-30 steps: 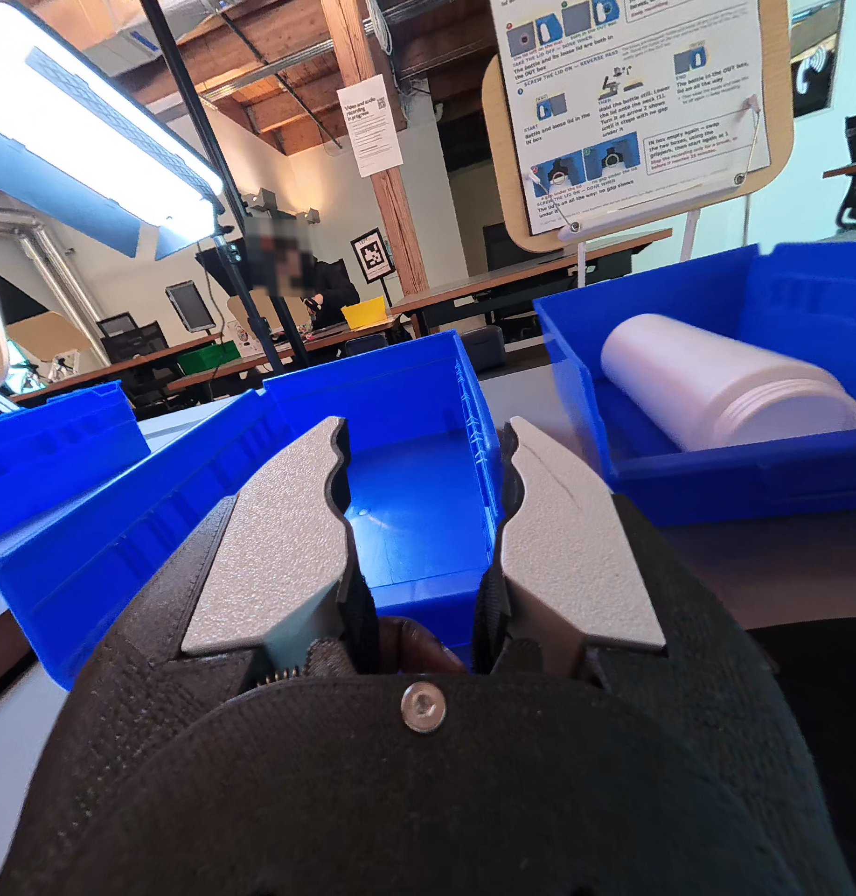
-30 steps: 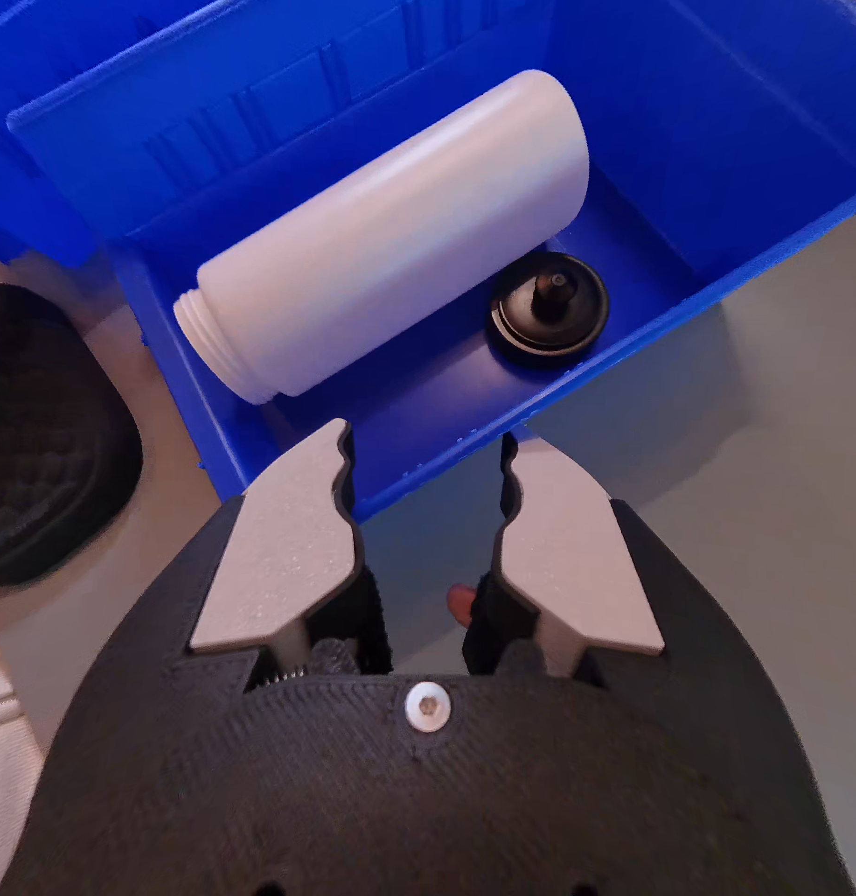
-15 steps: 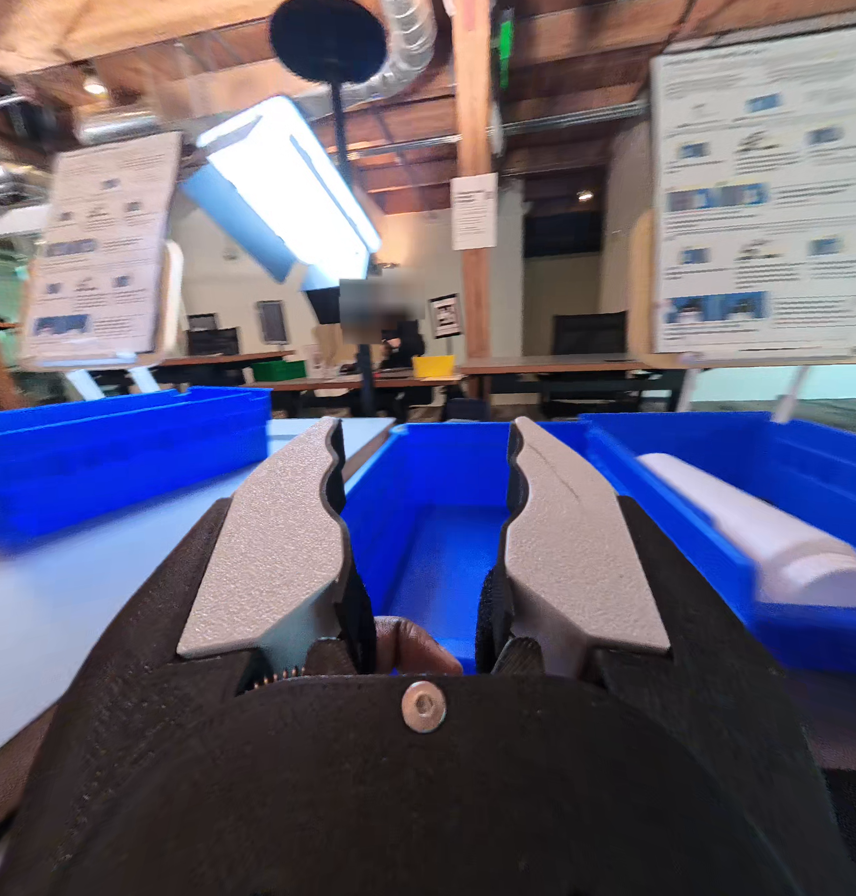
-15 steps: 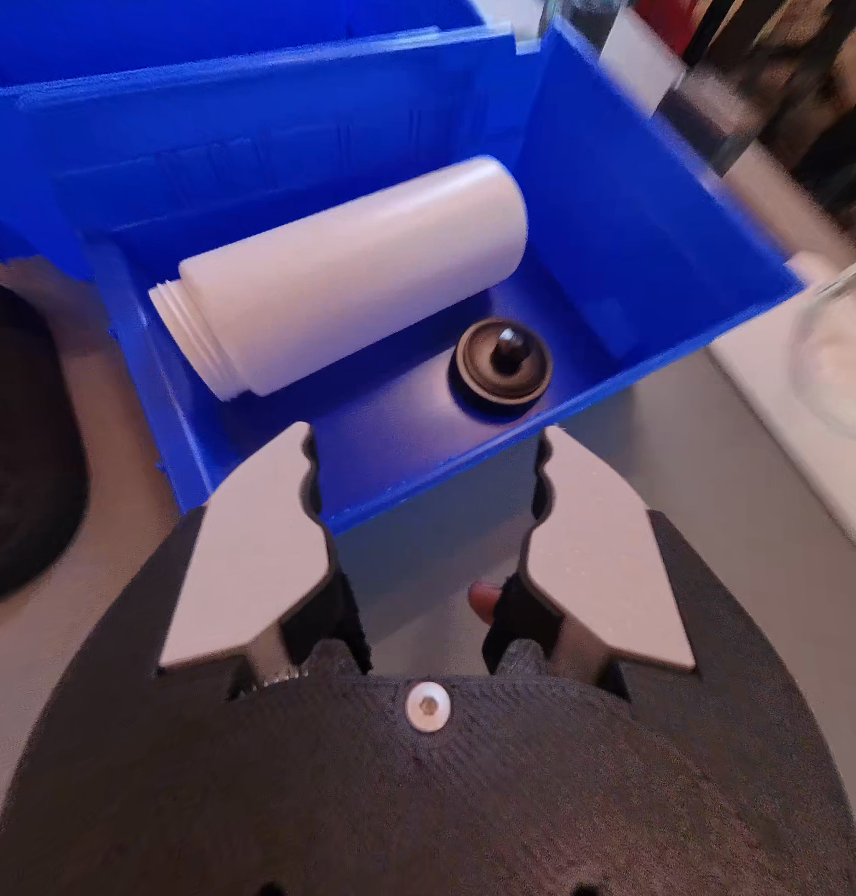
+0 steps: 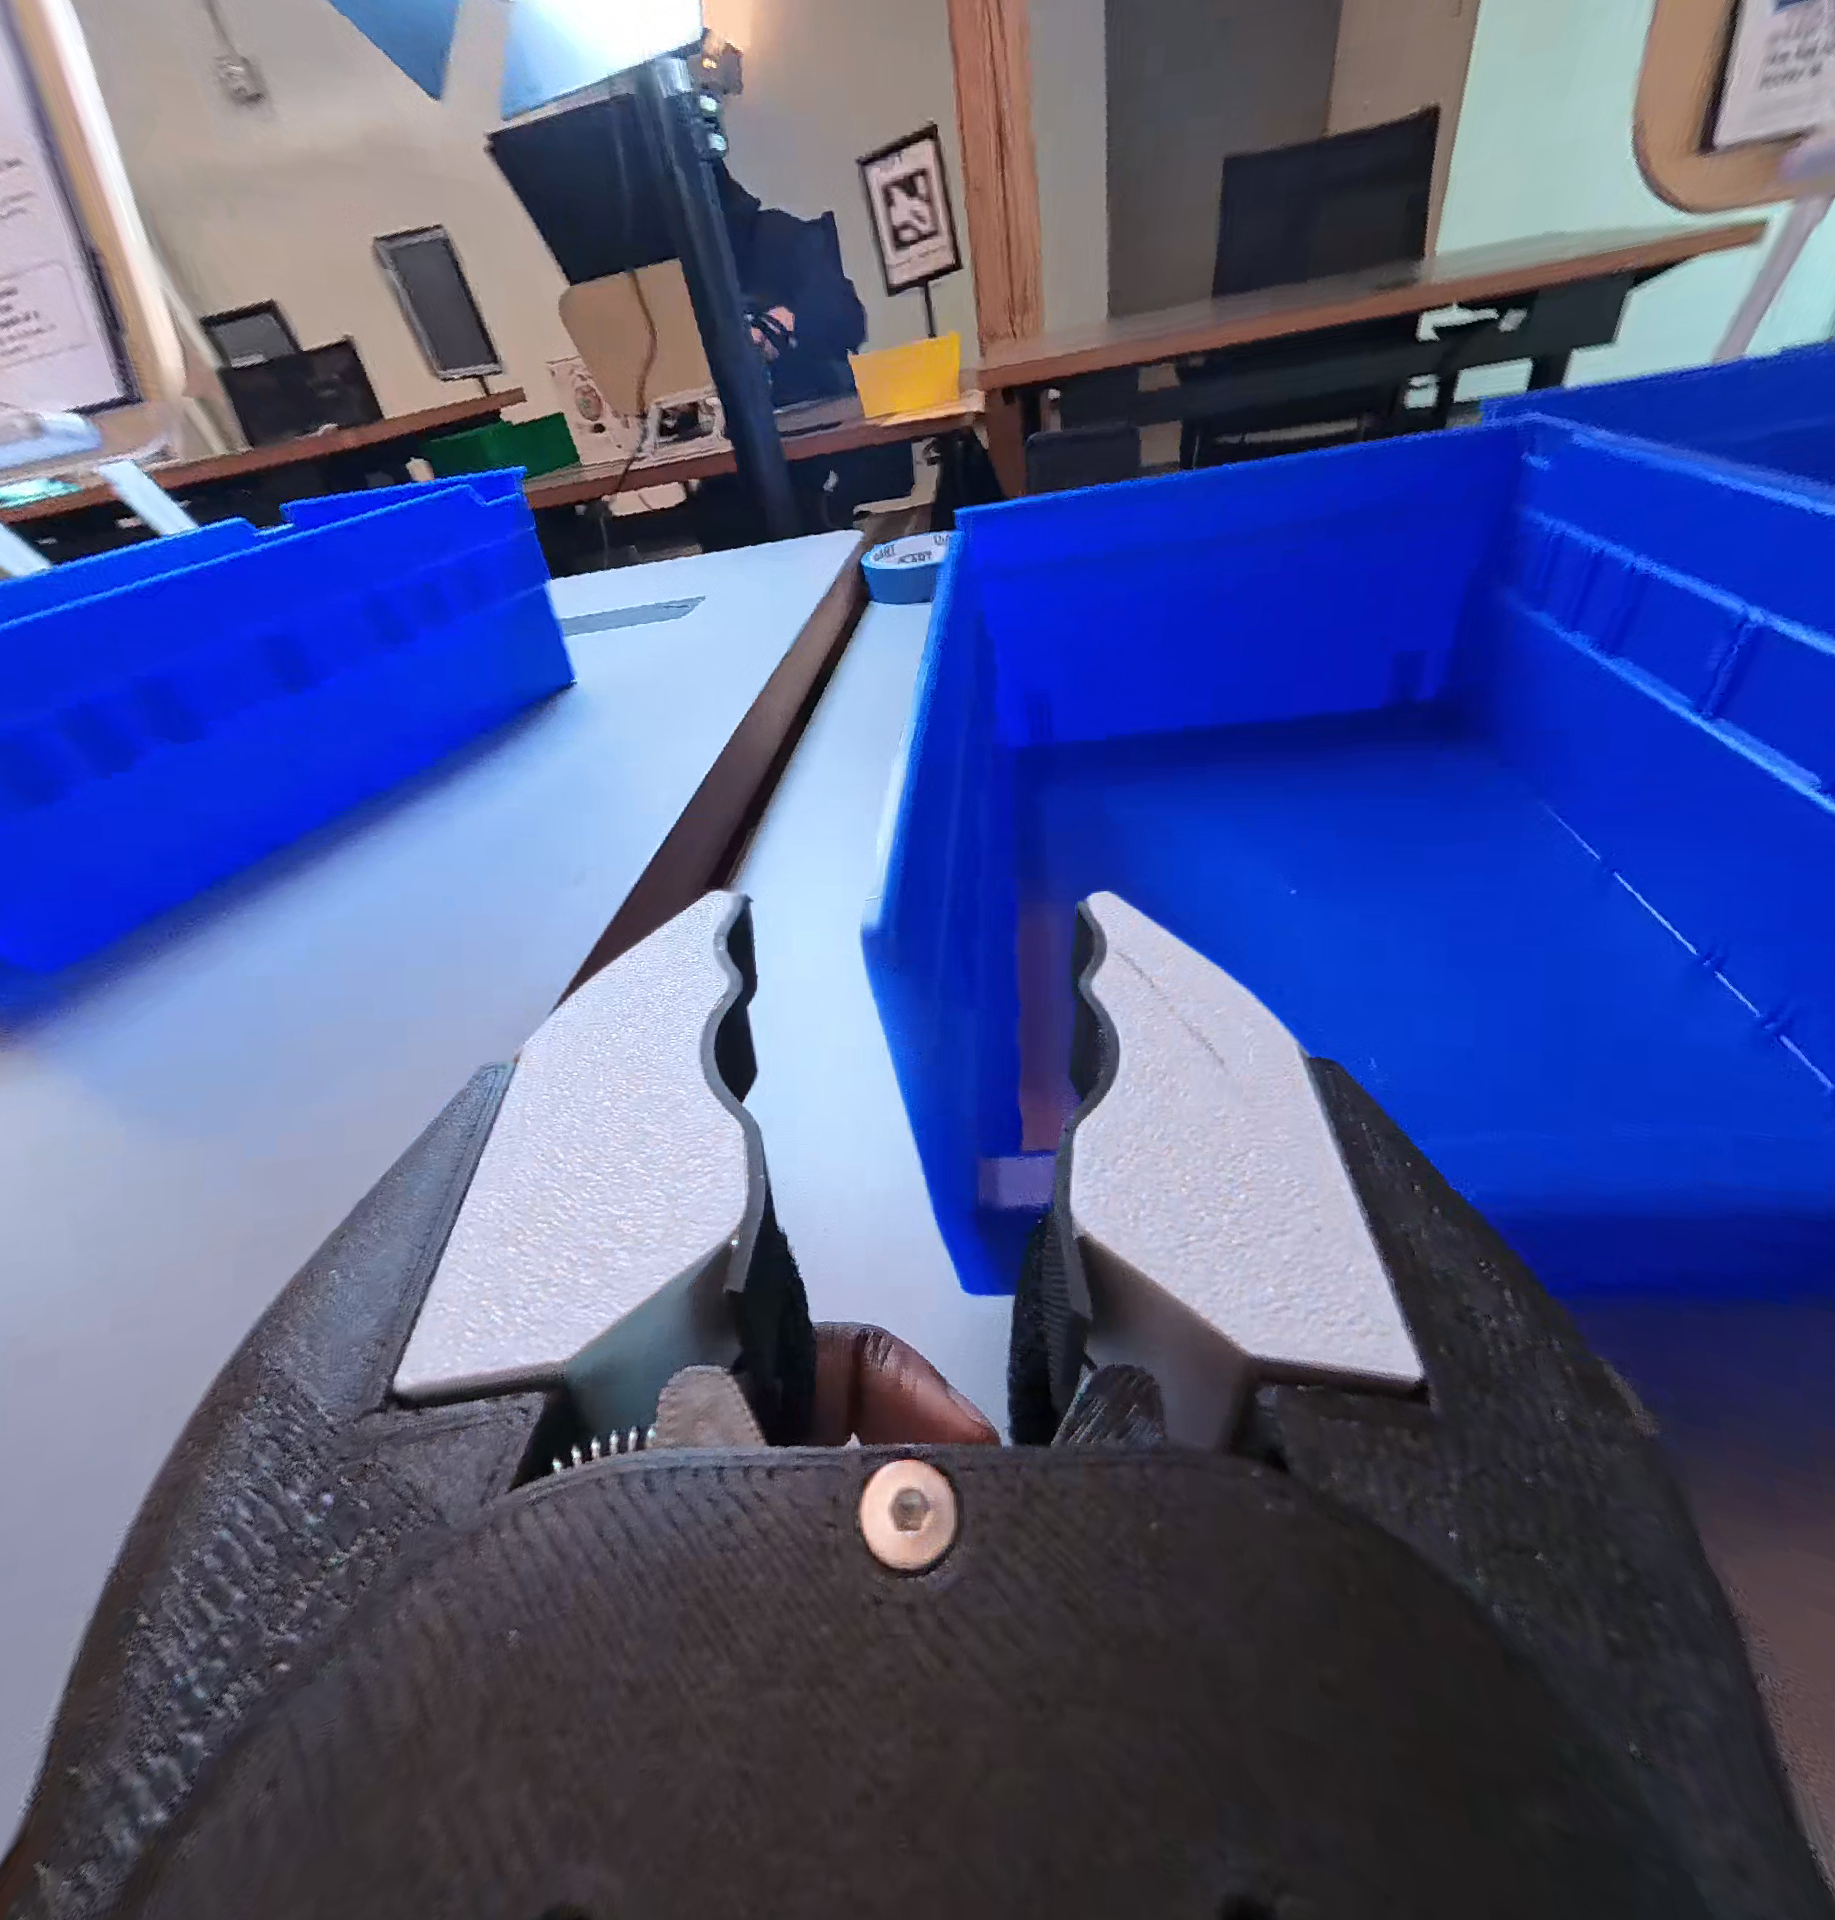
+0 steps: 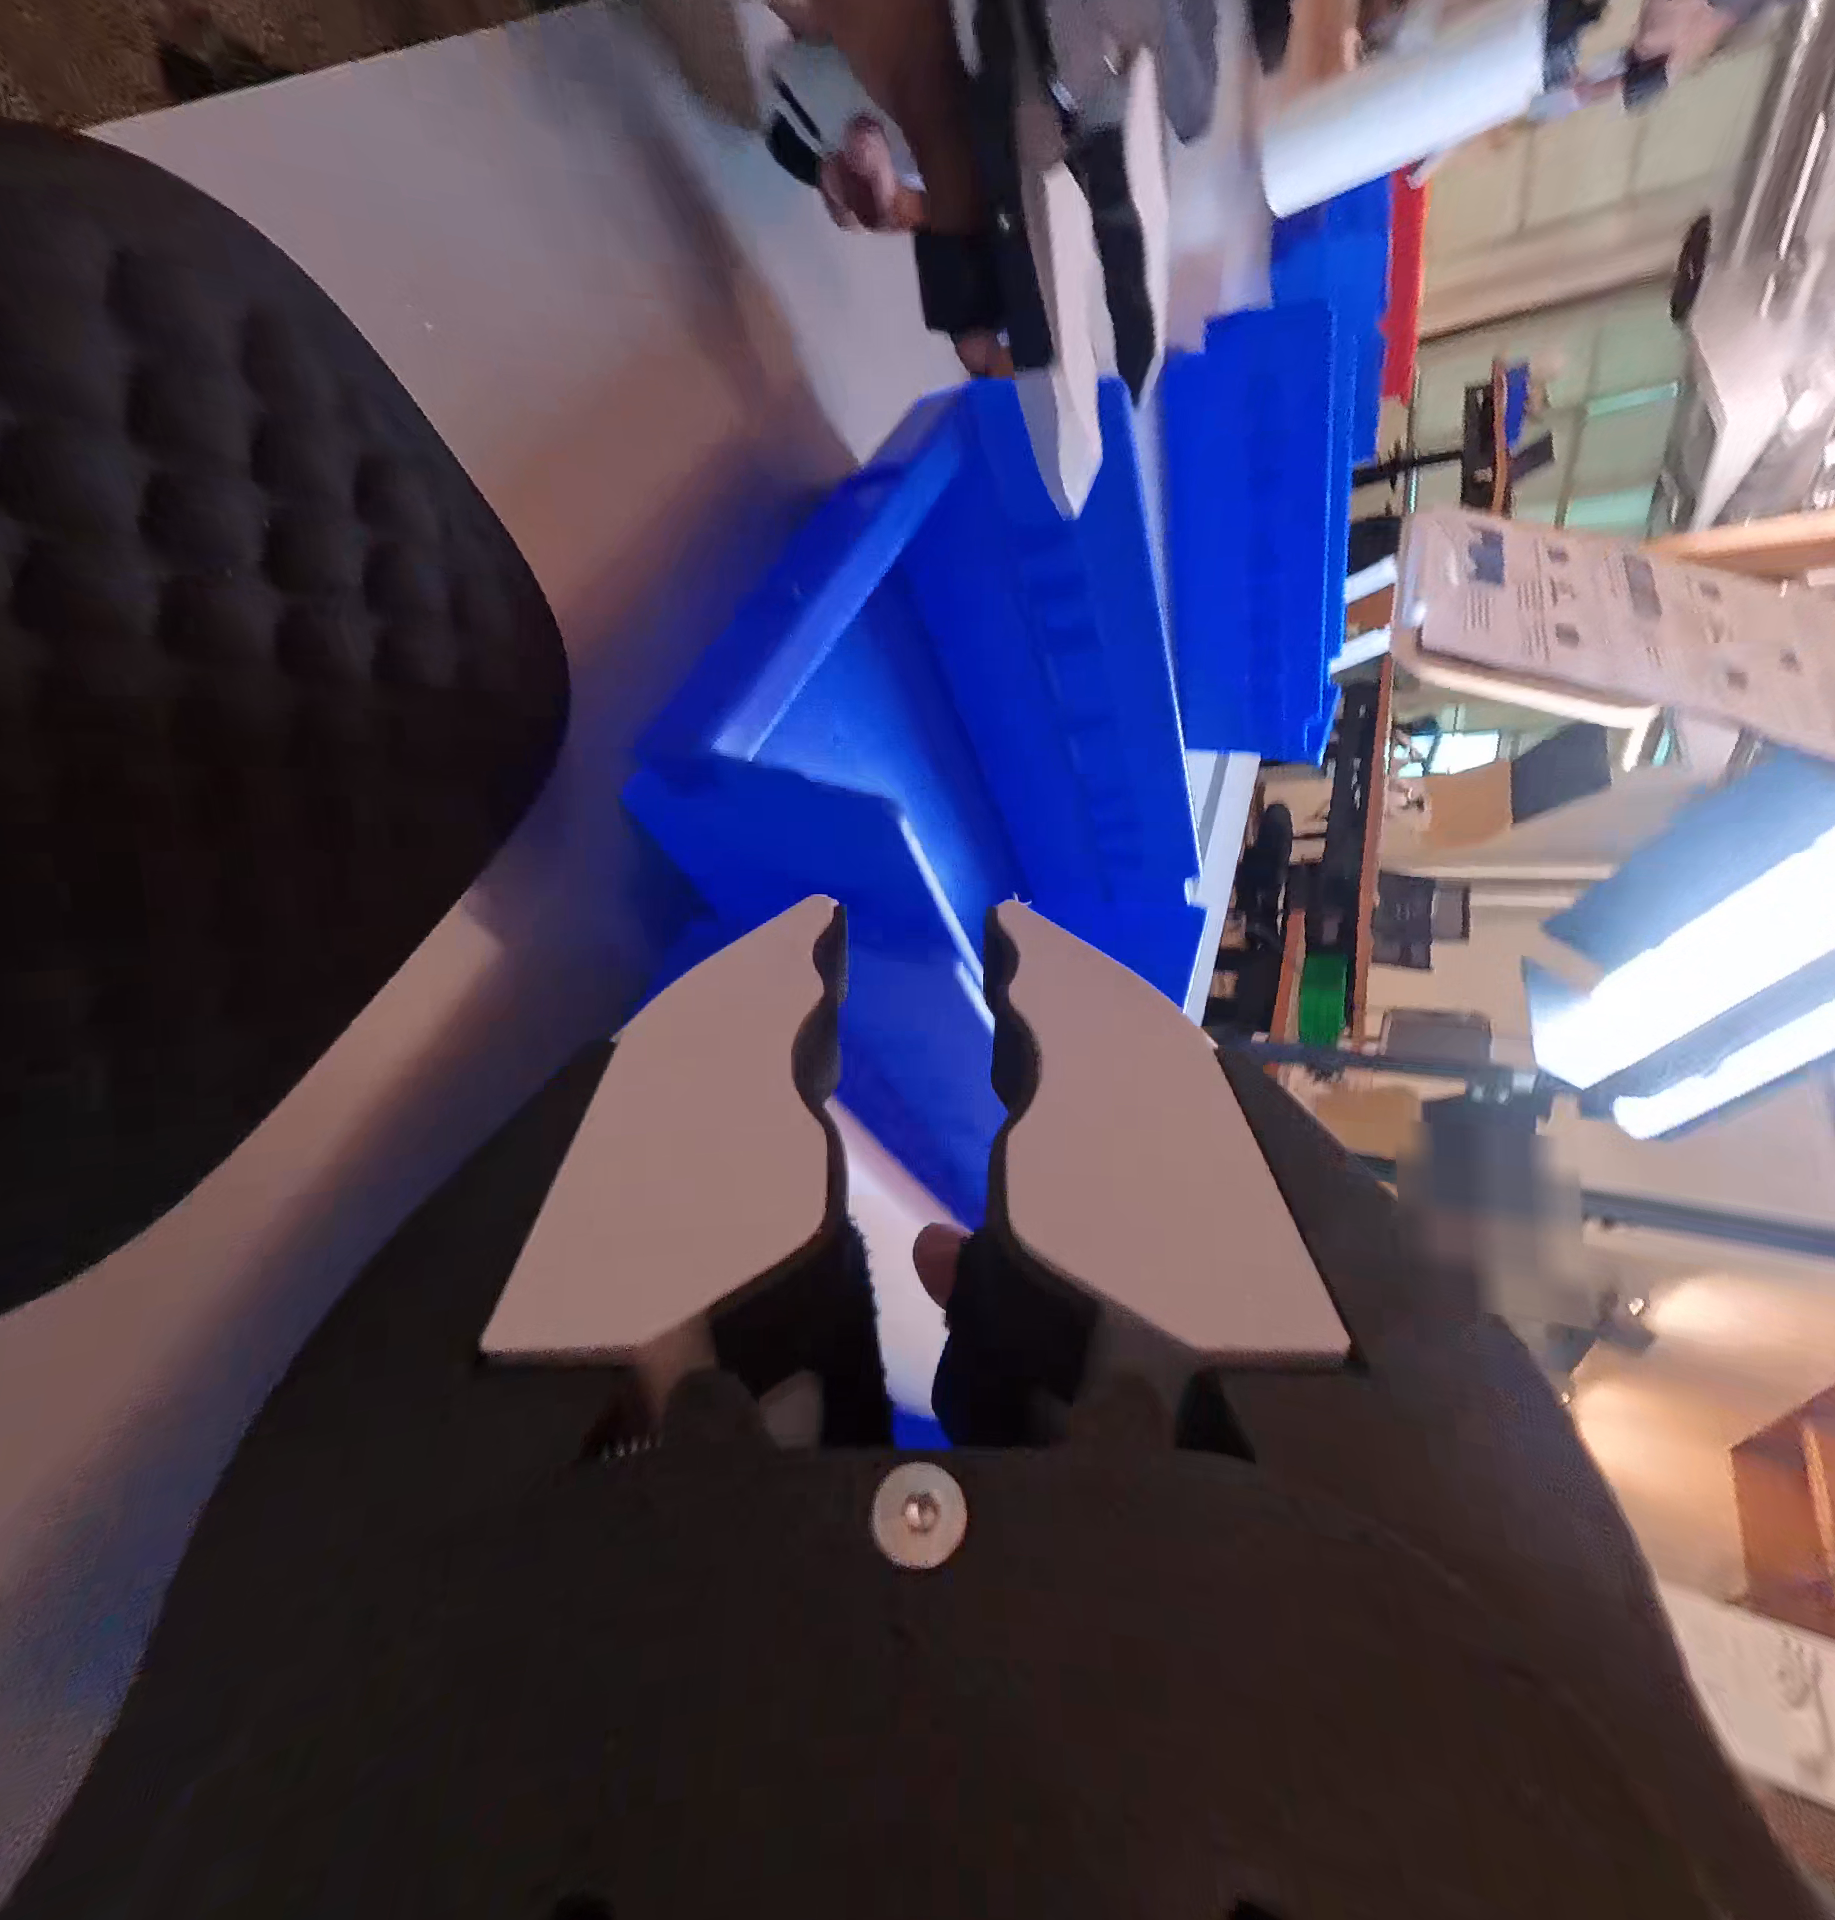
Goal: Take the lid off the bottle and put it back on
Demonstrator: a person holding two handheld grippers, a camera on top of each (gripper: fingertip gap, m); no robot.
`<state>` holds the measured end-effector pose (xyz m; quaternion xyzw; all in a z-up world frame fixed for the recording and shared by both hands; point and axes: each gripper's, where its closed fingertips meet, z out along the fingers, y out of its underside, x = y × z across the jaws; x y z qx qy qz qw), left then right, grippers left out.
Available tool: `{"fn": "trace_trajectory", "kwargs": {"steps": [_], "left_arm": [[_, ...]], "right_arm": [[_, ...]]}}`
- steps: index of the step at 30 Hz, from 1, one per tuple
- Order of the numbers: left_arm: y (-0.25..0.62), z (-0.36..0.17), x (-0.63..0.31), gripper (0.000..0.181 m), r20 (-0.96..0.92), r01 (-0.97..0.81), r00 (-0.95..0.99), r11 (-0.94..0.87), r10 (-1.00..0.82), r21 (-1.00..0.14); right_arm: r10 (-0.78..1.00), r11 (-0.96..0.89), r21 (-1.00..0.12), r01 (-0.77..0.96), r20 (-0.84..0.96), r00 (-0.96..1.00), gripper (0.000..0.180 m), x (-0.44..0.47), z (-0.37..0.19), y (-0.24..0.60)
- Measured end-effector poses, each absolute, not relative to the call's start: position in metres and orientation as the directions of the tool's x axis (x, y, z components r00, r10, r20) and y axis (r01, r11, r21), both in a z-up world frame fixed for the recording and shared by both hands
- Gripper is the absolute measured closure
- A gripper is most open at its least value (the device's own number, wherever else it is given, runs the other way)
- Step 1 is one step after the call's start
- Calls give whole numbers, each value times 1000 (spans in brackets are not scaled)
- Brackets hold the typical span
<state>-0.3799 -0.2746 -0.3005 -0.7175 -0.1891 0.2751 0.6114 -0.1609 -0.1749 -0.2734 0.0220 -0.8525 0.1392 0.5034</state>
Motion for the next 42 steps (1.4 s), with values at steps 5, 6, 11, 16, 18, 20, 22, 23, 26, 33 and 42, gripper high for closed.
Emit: {"fn": "trace_trajectory", "kwargs": {"steps": [5, 6, 11, 16, 18, 20, 22, 23, 26, 33, 42], "left_arm": [[-259, -317, -379, 142, -216, -74, 824, -278, 524, -958], [-261, -315, -383, 159, -233, -86, 806, -281, 545, -956], [-270, -301, -377, 176, -155, -74, 812, -164, 563, -984], [-291, -259, -358, 179, -239, -223, 735, -107, 634, -969], [-298, -240, -349, 179, -261, -270, 710, -89, 654, -959], [-302, -215, -337, 179, -270, -326, 687, -46, 674, -944], [-302, -188, -322, 179, -273, -374, 674, -1, 686, -927], [-299, -175, -314, 179, -272, -395, 673, 24, 688, -918], [-280, -139, -282, 179, -238, -437, 698, 138, 676, -889], [-174, -111, -189, 177, -184, -407, 836, 358, 517, -841], [-37, -149, -41, 175, -129, -188, 973, 339, 189, -922]], "right_arm": [[-136, 978, 34, -206, 851, -506, 152, -192, -303, -183], [-187, 974, 95, -205, 850, -493, 154, -198, -308, -182], [-309, 951, 263, -165, 852, -422, 159, -206, -309, -173], [-274, 957, 217, -194, 900, -340, 159, -198, -298, -182], [-281, 953, 232, -194, 915, -290, 160, -193, -288, -186], [-289, 952, 255, -170, 931, -224, 160, -187, -270, -185], [-276, 957, 254, -144, 946, -171, 159, -178, -249, -182], [-270, 959, 252, -128, 951, -148, 159, -171, -238, -179], [-266, 964, 262, -53, 959, -97, 159, -144, -209, -162], [-310, 911, 326, 254, 945, -101, 160, -40, -175, -75], [-206, 743, 327, 584, 942, -266, 165, 128, -214, 22]]}}
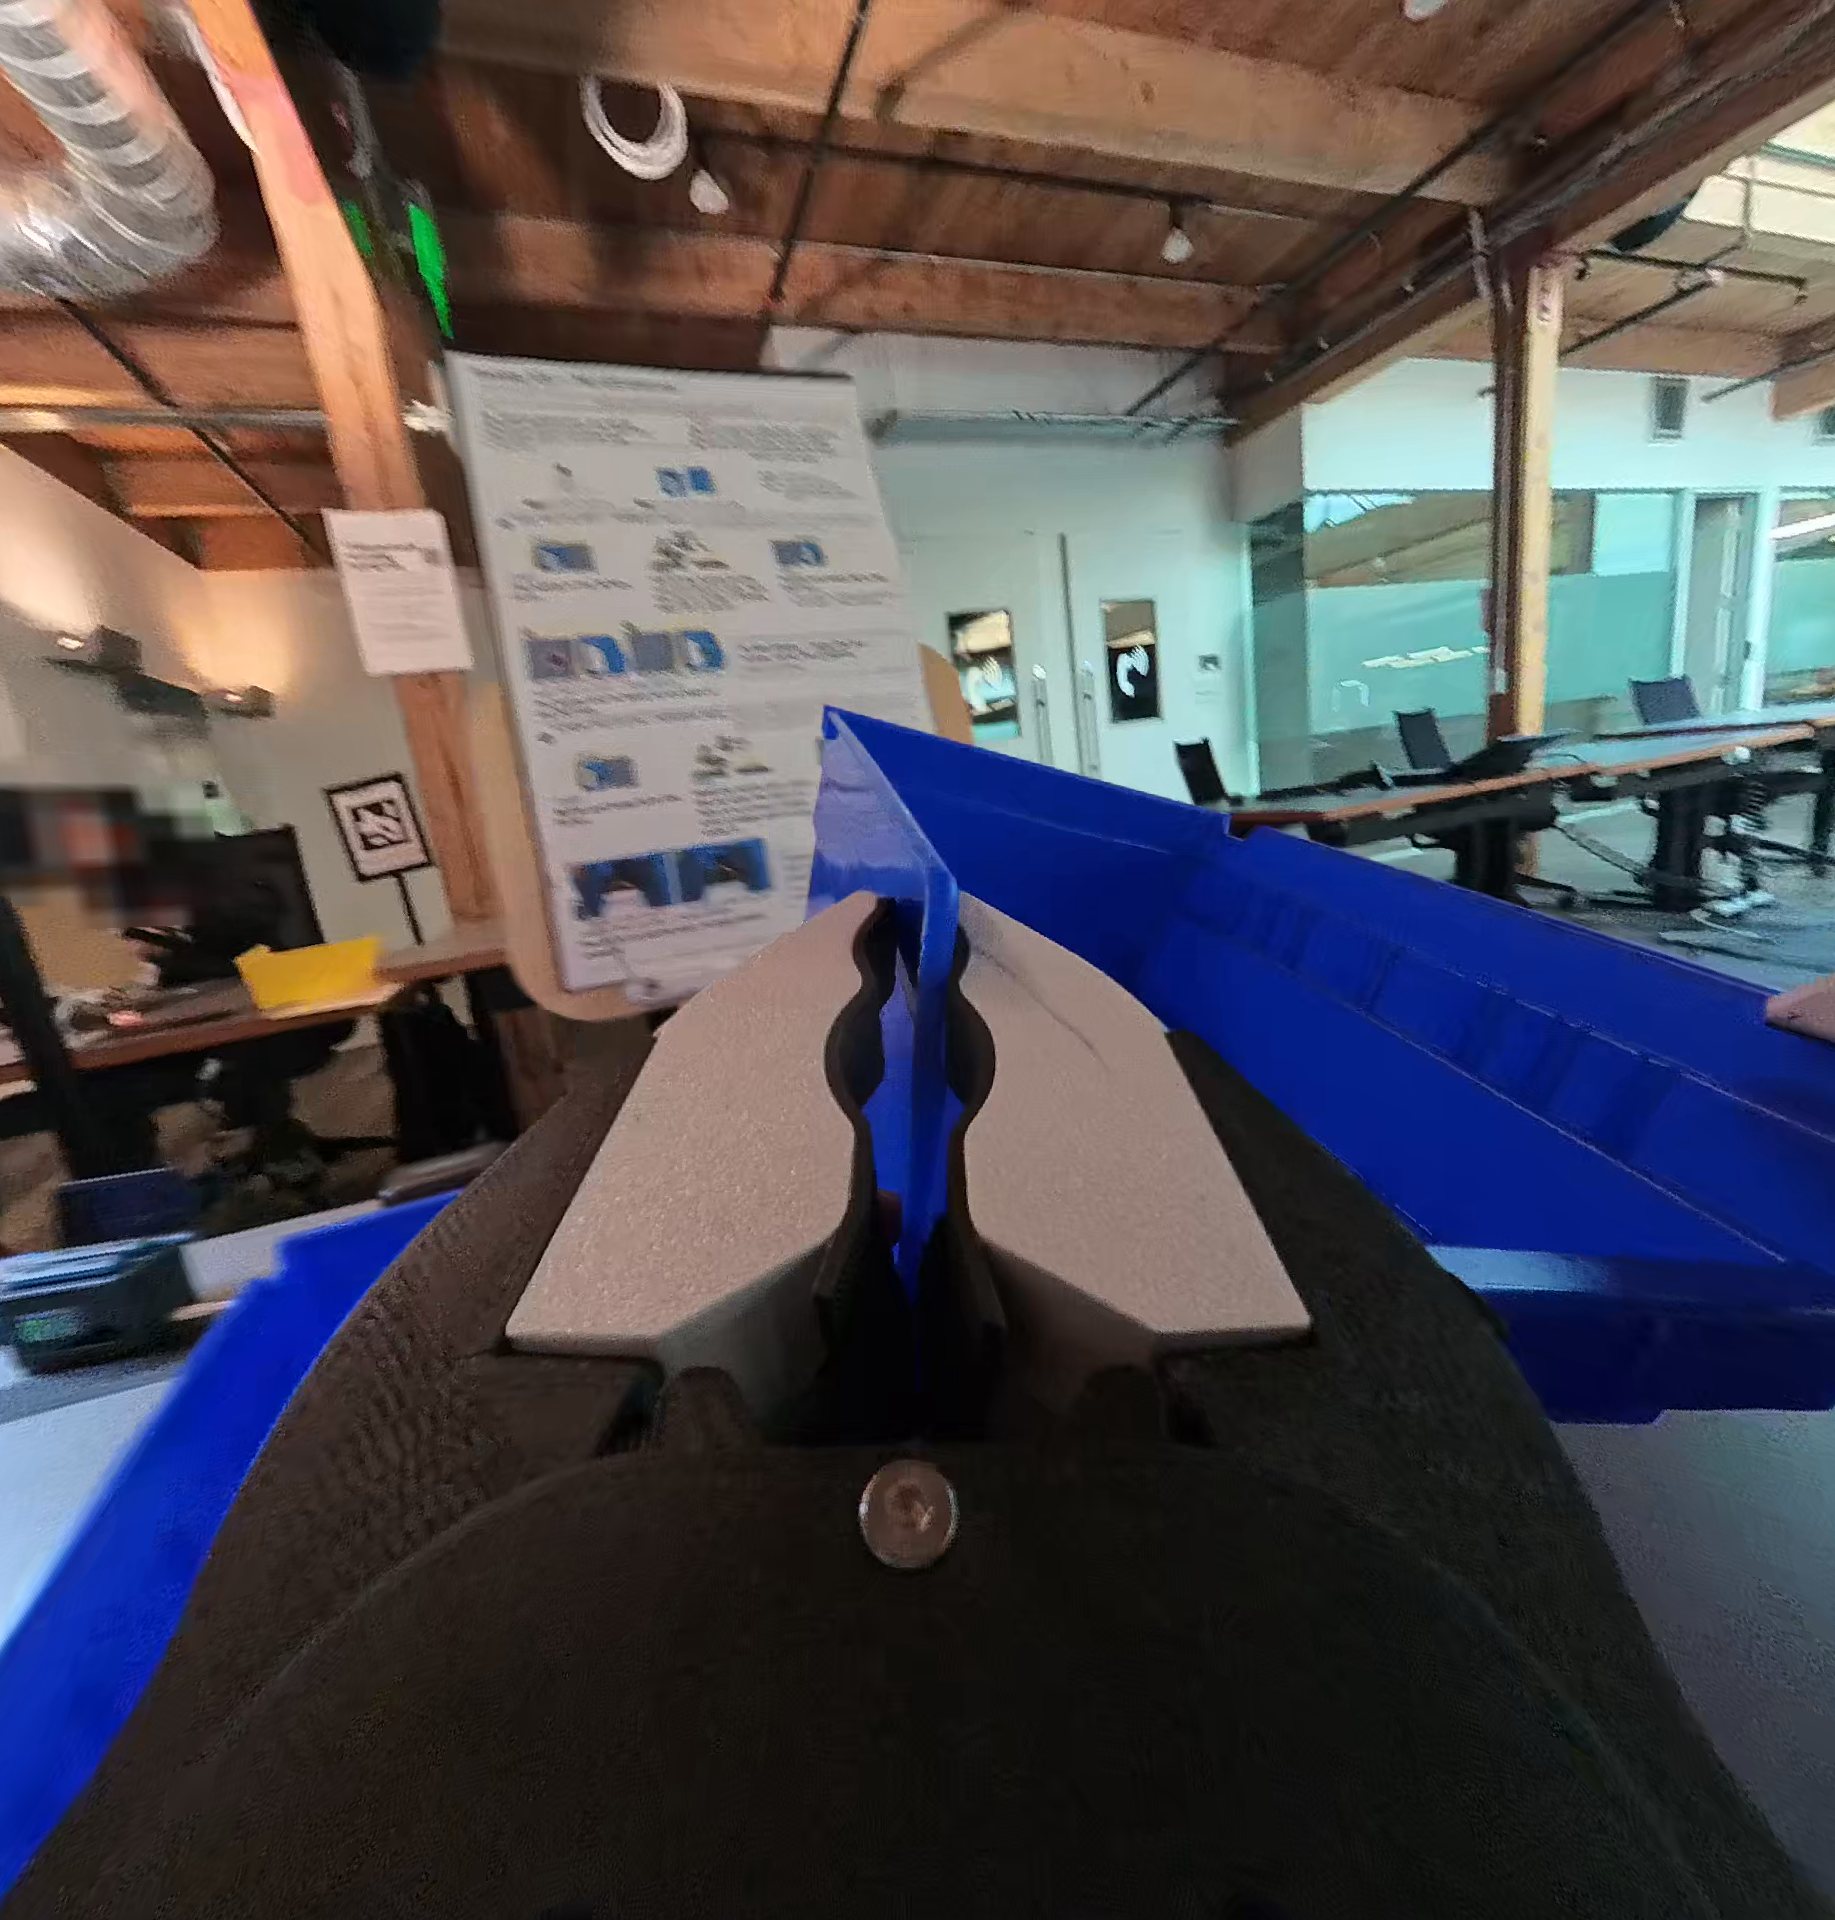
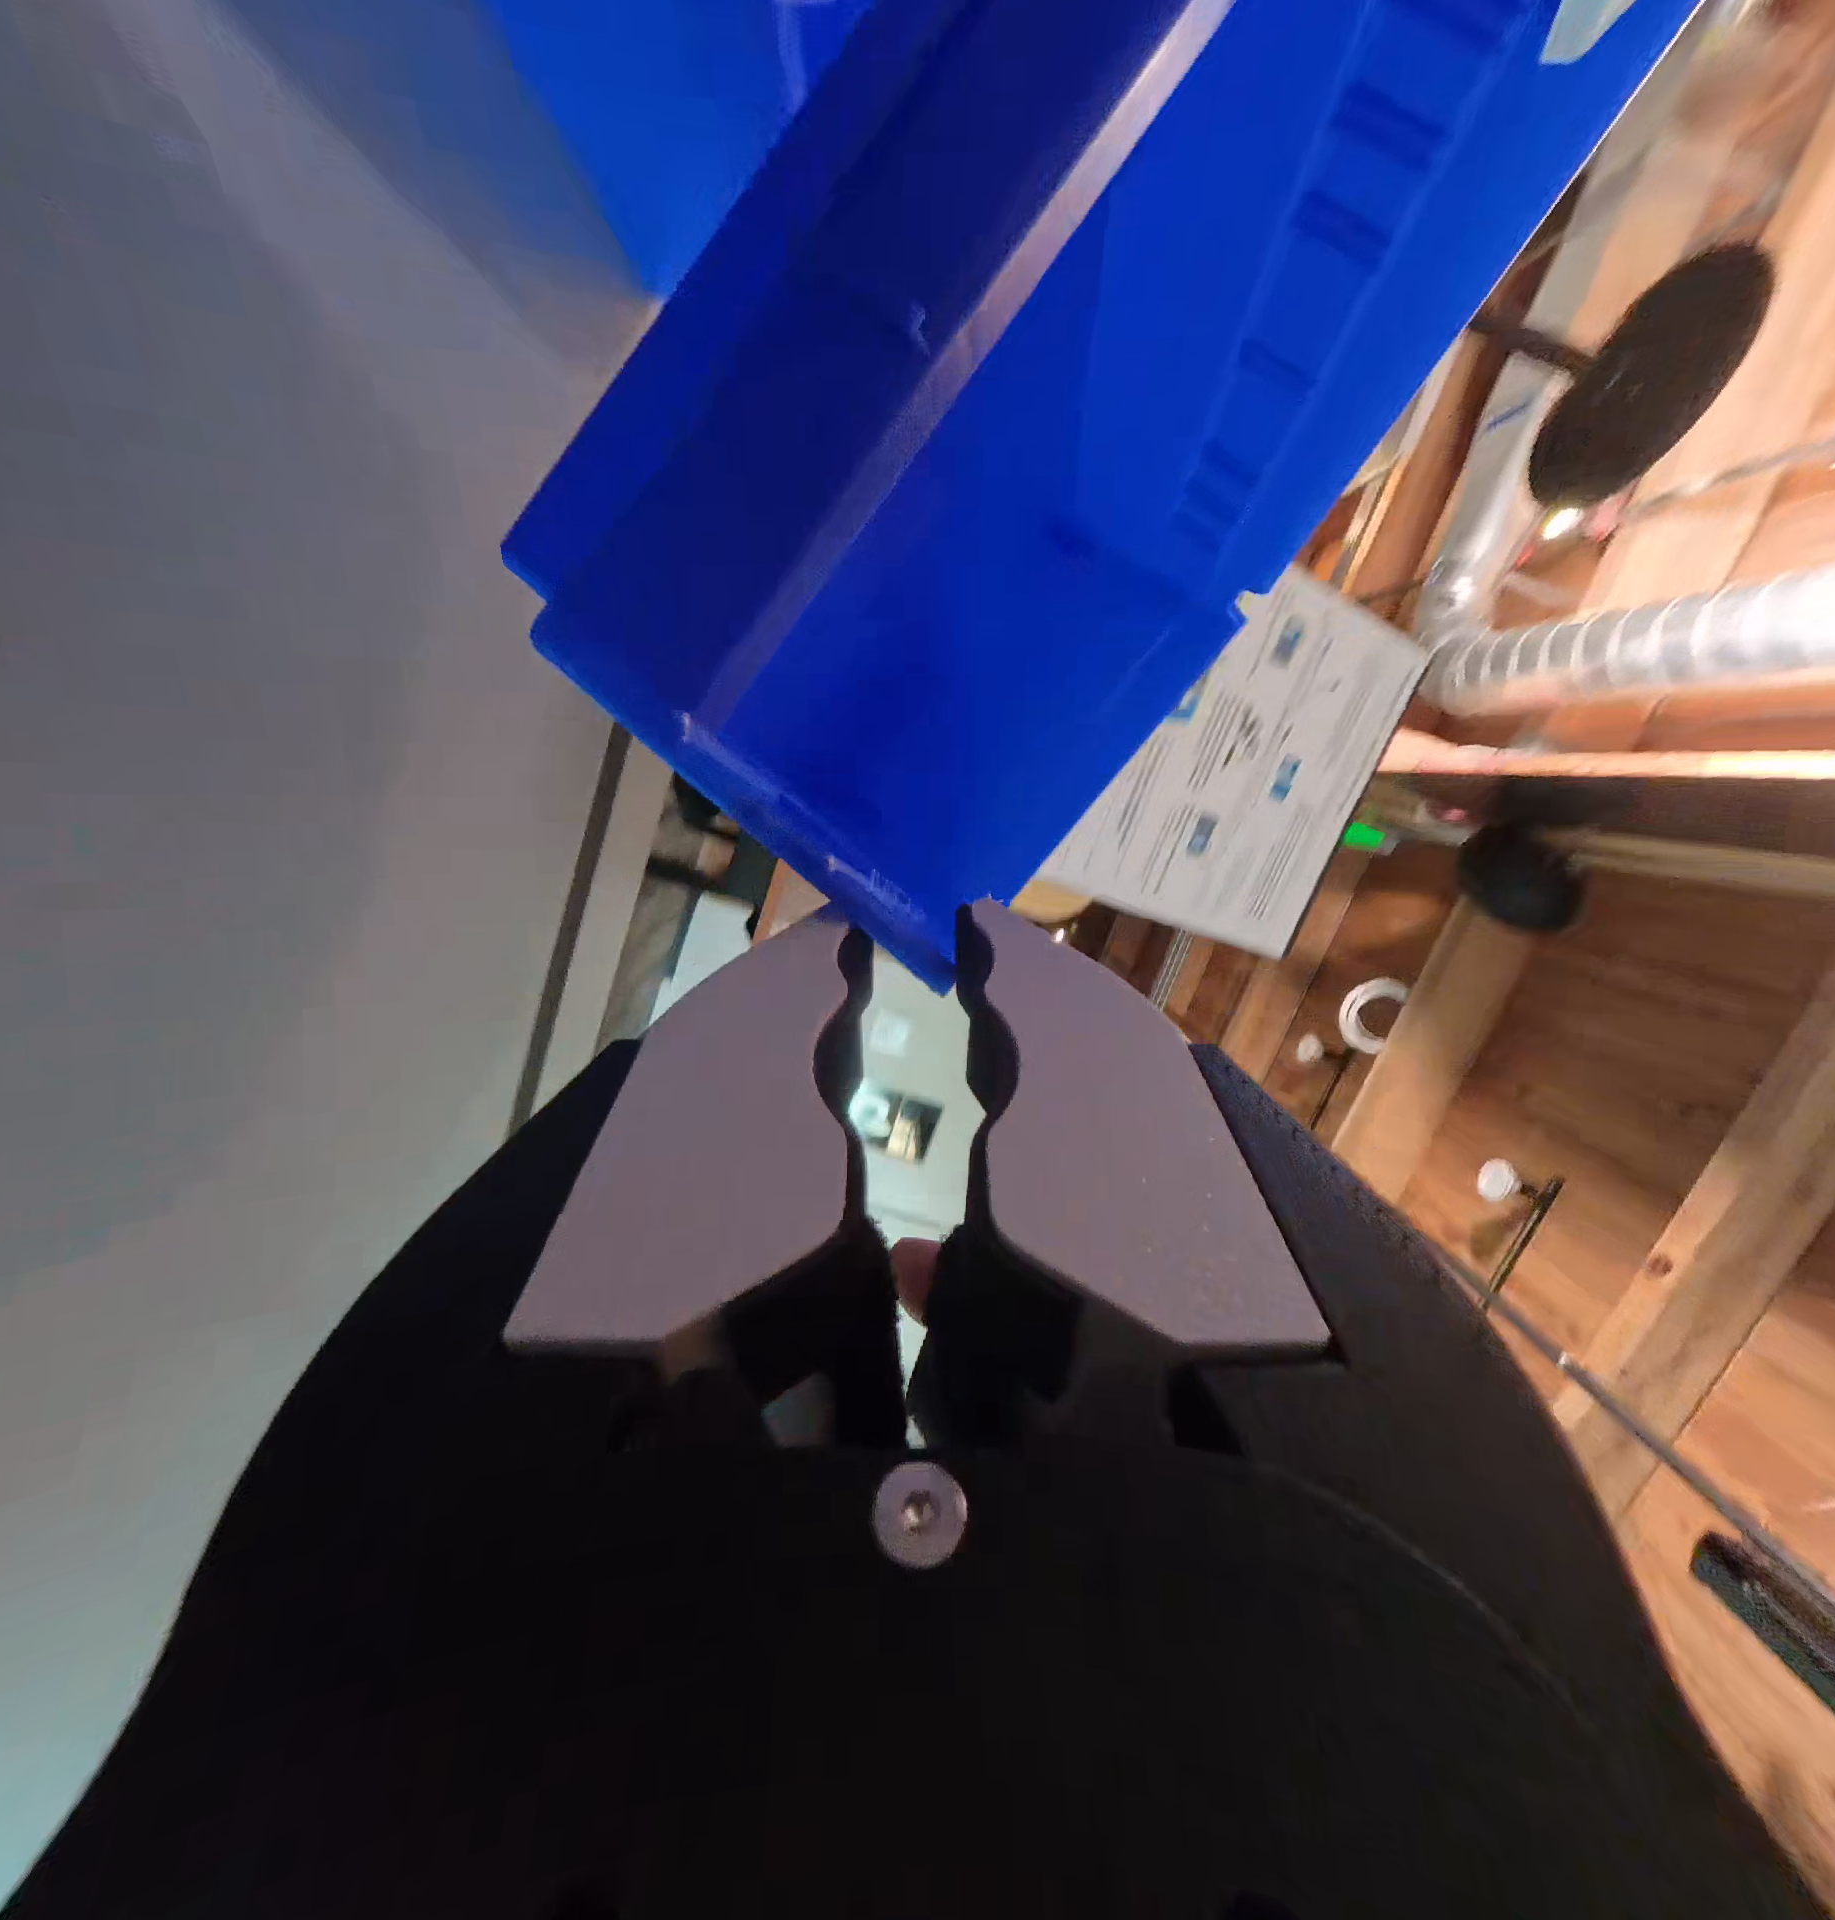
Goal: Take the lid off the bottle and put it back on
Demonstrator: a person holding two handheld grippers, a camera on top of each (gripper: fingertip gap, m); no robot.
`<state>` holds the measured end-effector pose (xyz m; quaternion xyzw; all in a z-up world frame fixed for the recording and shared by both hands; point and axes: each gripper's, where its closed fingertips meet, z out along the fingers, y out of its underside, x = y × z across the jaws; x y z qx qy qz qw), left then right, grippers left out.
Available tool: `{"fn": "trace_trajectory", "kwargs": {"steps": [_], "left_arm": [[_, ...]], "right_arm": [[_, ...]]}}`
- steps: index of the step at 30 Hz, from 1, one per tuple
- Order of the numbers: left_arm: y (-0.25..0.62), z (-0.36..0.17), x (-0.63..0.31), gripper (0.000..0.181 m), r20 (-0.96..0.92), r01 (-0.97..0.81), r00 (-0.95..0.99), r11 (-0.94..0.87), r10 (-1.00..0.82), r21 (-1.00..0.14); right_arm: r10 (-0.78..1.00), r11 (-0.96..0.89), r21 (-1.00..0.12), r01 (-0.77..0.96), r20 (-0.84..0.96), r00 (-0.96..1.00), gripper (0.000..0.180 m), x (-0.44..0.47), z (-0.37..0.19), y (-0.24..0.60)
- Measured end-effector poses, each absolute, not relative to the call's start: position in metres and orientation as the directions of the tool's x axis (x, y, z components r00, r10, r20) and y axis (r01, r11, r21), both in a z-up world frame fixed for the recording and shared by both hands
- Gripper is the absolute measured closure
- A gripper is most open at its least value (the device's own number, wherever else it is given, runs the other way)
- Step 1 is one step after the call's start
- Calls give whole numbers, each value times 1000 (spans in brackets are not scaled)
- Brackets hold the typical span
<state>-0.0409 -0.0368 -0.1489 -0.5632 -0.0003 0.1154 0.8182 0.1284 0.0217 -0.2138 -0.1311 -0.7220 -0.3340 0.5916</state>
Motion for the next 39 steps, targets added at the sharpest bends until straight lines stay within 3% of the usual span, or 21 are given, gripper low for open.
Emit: {"fn": "trace_trajectory", "kwargs": {"steps": [6, 8, 12, 18, 22, 24, 26, 28, 30, 32, 34, 36, 39], "left_arm": [[24, -191, 23, 174, -121, -126, 992, 217, 39, -968], [36, -206, 35, 173, -91, -93, 996, 181, 18, -979], [49, -242, 47, 171, -25, -25, 1000, 107, 6, -994], [46, -277, 69, 158, -64, -63, 994, 12, -89, -998], [47, -307, 80, 140, 17, -5, 983, -115, -185, -993], [45, -304, 86, 125, -26, -54, 976, -123, -218, -991], [36, -301, 91, 106, -87, -129, 956, -136, -279, -982], [18, -290, 91, 99, -123, -172, 926, -110, -358, -979], [-10, -276, 87, 99, -135, -197, 874, -87, -467, -976], [-37, -267, 66, 99, -150, -232, 842, -96, -517, -968], [-51, -263, 27, 100, -191, -274, 866, -119, -463, -954], [-57, -273, -9, 111, -263, -363, 865, -172, -428, -916], [-61, -313, -38, 121, -393, -577, 777, -304, -492, -758]], "right_arm": [[-54, 697, 255, 670, 951, -306, 166, 200, -258, 57], [-37, 638, 267, 722, 947, -318, 175, 217, -262, 79], [125, 652, 126, 748, 955, -270, 176, 233, -284, 100], [117, 607, 139, 783, 958, -261, 176, 250, -288, 122], [169, 606, 120, 786, 946, -275, 173, 253, -301, 129], [154, 602, 147, 785, 943, -294, 169, 254, -303, 131], [263, 526, 114, 843, 921, -289, 156, 270, -307, 142], [397, 420, 13, 908, 896, -196, 137, 291, -305, 154], [522, 320, -184, 929, 853, -11, 124, 305, -292, 156], [574, 227, -432, 873, 784, 238, 127, 305, -261, 152], [692, 228, -660, 716, 627, 357, 132, 278, -235, 126], [826, 257, -794, 550, 476, 301, 138, 236, -216, 85], [915, 277, -794, 541, 390, 103, 142, 186, -228, 39]]}}
